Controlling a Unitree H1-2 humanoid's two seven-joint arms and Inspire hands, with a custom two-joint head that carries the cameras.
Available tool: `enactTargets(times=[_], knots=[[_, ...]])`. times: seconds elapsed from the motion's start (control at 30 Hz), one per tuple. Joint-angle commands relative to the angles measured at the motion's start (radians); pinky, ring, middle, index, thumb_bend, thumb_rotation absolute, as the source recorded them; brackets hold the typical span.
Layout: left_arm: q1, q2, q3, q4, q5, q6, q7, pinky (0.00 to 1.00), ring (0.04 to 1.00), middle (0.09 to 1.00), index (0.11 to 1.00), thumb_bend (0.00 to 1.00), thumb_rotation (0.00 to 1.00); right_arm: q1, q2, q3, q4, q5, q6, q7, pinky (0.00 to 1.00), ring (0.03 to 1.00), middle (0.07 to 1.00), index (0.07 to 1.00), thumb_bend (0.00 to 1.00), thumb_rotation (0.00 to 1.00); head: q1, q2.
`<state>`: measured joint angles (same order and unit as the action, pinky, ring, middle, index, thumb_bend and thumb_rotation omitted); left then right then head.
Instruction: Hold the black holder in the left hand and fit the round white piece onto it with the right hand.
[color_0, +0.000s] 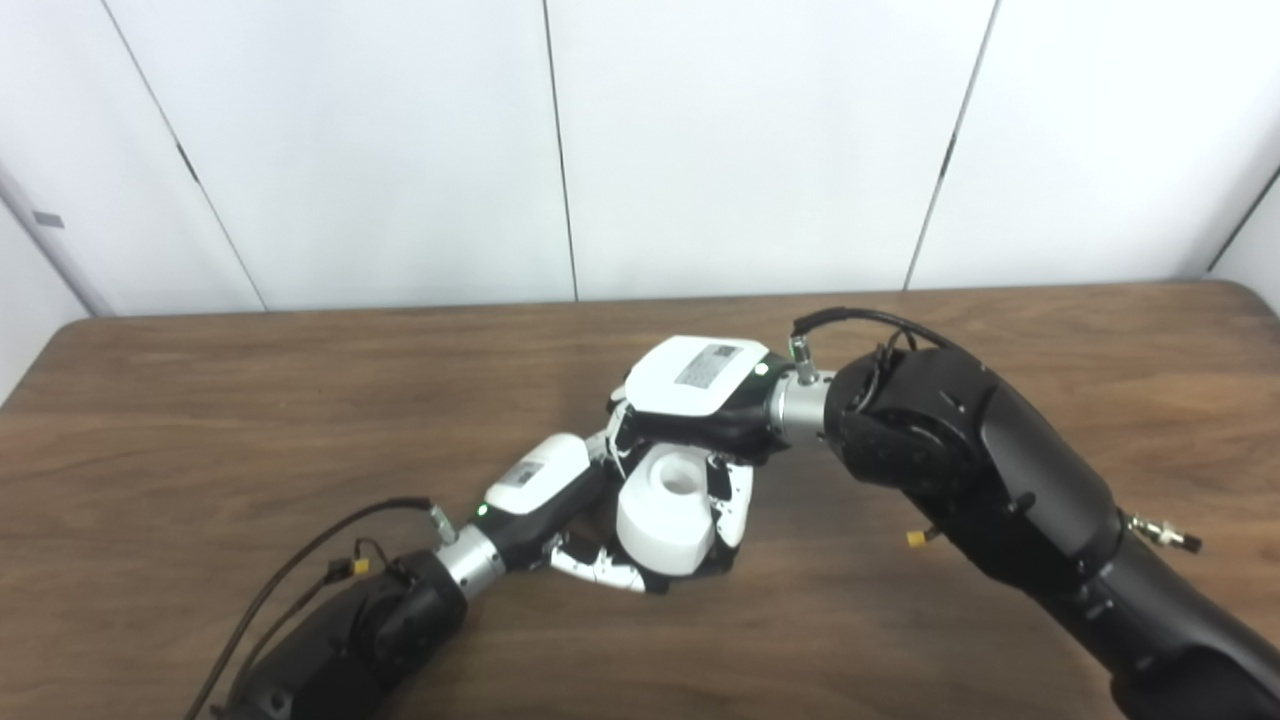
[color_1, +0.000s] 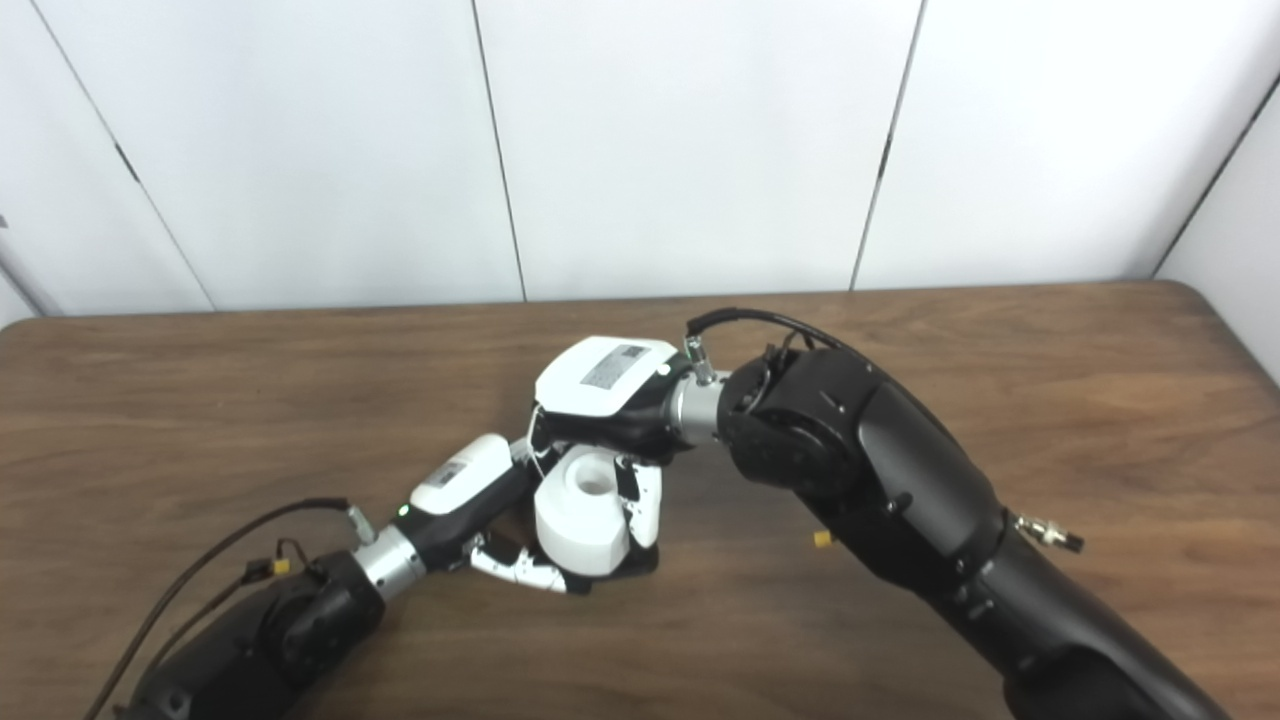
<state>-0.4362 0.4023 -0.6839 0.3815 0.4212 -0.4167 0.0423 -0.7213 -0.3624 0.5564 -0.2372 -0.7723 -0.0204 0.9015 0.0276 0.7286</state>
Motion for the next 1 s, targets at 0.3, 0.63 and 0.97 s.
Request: enactTargets(times=[0.3,0.63,0.97], knots=[[0.092,-0.023,-0.085,0.026,0.090,0.022,-0.159,0.95,1.000,0.939,0.481,0.52,0.06,0.001,-0.012,0.027,0.018,-0.013,-0.059,0.004,0.93,0.893,0.792,0.479,0.53,0.14,-0.005,0.017],[0.093,-0.023,-0.079,0.024,0.077,0.024,-0.163,0.95,1.000,0.940,0.481,0.52,0.06,0.025,-0.044,0.050,0.005,0.007,-0.070,0.039,0.94,0.885,0.791,0.479,0.53,0.14,-0.006,0.025],[0.090,-0.022,-0.079,0.022,0.081,0.027,-0.166,0.94,1.000,0.942,0.481,0.52,0.06,0.037,-0.064,0.063,-0.002,0.012,-0.059,0.051,0.95,0.897,0.804,0.480,0.52,0.14,-0.010,0.027]])
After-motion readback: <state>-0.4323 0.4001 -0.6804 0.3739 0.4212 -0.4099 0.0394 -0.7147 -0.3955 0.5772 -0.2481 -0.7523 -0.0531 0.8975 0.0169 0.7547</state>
